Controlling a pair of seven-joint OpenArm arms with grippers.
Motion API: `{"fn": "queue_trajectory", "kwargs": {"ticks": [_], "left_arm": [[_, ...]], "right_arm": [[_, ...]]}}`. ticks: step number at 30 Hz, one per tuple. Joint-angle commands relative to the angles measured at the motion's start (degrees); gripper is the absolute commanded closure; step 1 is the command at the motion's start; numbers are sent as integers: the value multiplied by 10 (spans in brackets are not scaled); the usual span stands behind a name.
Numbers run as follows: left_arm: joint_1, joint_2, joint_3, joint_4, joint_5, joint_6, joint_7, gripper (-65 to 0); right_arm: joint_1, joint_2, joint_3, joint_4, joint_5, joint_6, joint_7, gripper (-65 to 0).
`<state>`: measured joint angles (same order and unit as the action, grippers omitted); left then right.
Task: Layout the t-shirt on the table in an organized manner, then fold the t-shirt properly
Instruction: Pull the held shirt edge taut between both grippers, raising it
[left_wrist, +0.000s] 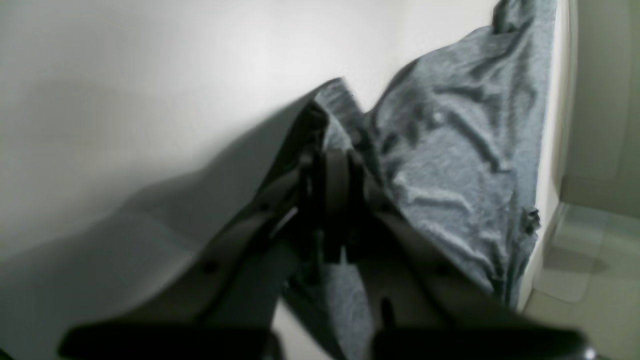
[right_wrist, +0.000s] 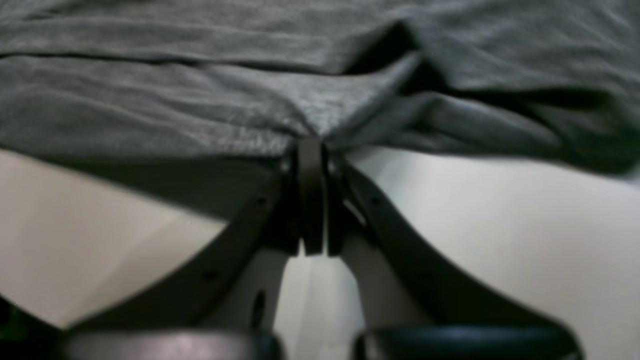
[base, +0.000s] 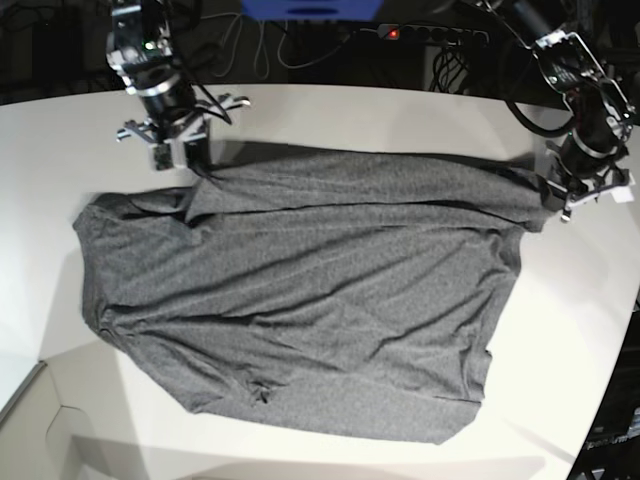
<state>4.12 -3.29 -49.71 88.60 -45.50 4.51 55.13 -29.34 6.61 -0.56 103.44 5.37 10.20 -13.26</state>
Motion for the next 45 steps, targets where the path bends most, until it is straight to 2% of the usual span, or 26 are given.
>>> {"fn": "queue_trajectory", "kwargs": {"ticks": [1, 6, 11, 17, 26, 30, 38, 45], "left_arm": [[-5, -9, -2, 21, -11, -2, -7, -1], [-4, -9, -3, 47, -11, -2, -2, -1], [-4, -9, -4, 50, -11, -2, 34, -1], [21, -9, -8, 63, -10, -2, 32, -1], [31, -8, -69, 89, -10, -3, 36, -1], [41, -9, -69, 89, -10, -3, 36, -1], [42, -9, -70, 89, -10, -3, 36, -1], [40, -15, -67, 87, -6, -3, 36, -1]], "right_arm": [[-5, 3, 8, 13, 4, 0, 25, 0], [-31, 3, 26, 14, 21, 0, 60, 0], [-62, 3, 25, 28, 29, 0, 95, 0], [-81, 3, 24, 52, 29, 0, 100, 0], [-113, 3, 14, 63, 29, 0, 119, 0], [-127, 5, -3, 68, 29, 0, 139, 0], [-149, 6, -48, 68, 28, 0, 140, 0], [-144, 6, -47, 68, 28, 0, 140, 0]]}}
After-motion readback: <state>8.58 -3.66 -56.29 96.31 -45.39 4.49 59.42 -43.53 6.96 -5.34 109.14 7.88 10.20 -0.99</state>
